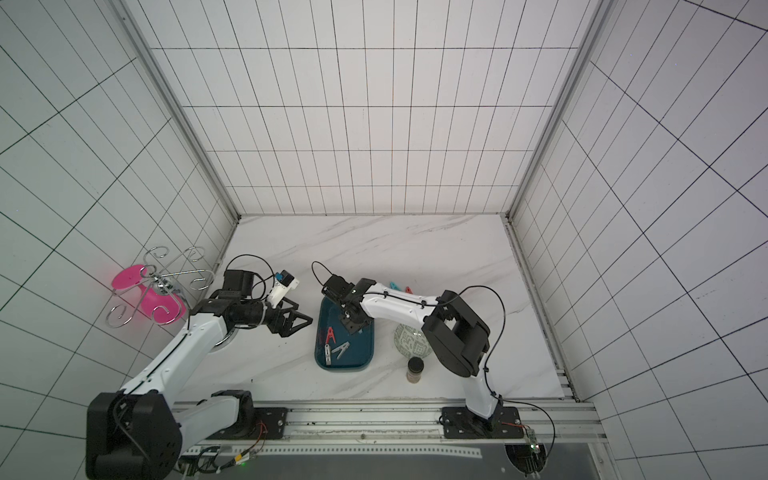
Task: Take the clothespins out of the storage box
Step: Pick up the clothespin from the storage box.
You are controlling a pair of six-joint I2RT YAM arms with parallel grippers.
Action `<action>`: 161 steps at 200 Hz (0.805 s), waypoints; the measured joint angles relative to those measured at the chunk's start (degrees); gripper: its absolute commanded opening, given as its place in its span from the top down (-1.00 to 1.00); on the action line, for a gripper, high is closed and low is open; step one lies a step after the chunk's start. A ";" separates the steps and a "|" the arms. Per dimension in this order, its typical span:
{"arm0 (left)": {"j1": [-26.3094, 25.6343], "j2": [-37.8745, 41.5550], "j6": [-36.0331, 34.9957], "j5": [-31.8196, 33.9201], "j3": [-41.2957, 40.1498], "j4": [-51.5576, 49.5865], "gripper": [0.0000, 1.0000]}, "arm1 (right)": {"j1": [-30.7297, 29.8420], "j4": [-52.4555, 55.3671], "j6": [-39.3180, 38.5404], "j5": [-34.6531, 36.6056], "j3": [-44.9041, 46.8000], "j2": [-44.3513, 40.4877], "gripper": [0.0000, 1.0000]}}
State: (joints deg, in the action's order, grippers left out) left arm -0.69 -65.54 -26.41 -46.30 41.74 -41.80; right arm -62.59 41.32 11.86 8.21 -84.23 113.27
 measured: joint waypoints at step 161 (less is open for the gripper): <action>0.00 0.00 0.02 0.00 0.00 0.02 -0.89 | -0.44 1.64 1.38 -0.48 -3.58 6.21 0.56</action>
State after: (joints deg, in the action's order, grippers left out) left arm -0.69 -65.54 -26.39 -46.30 41.74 -41.78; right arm -63.02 42.96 13.23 7.73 -87.81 119.48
